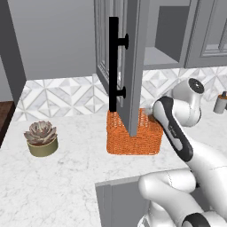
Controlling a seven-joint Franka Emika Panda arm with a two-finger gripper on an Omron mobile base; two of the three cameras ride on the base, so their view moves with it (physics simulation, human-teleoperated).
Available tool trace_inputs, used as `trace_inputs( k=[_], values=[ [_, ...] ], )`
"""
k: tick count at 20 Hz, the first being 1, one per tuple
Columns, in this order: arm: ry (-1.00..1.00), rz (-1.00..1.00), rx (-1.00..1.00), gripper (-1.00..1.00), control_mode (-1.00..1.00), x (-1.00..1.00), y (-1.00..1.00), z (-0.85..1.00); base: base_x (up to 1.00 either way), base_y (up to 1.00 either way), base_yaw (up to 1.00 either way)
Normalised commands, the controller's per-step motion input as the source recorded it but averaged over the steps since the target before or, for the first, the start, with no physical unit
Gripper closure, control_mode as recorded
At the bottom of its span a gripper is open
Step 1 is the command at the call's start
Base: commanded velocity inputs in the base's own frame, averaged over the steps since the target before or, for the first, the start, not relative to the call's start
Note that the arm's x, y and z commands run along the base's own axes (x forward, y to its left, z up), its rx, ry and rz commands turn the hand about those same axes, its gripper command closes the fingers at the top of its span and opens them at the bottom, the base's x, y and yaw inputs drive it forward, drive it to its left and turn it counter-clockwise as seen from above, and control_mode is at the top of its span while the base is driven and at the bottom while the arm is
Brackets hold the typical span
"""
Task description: Open the cabinet, pick up the bread from the cabinet and place it in the basket. Then move the basket to the dining counter.
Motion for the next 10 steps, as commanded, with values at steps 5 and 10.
trace_inputs(
  k=[5, 10],
  values=[
    [0.04, 0.0, 0.0, 1.0, -1.0, 0.4, 0.12, -0.42, 0.0, 0.0, 0.0],
    [0.0, 0.0, 0.0, 1.0, -1.0, 0.42, 0.31, -0.45, 0.0, 0.0, 0.0]
  ],
)
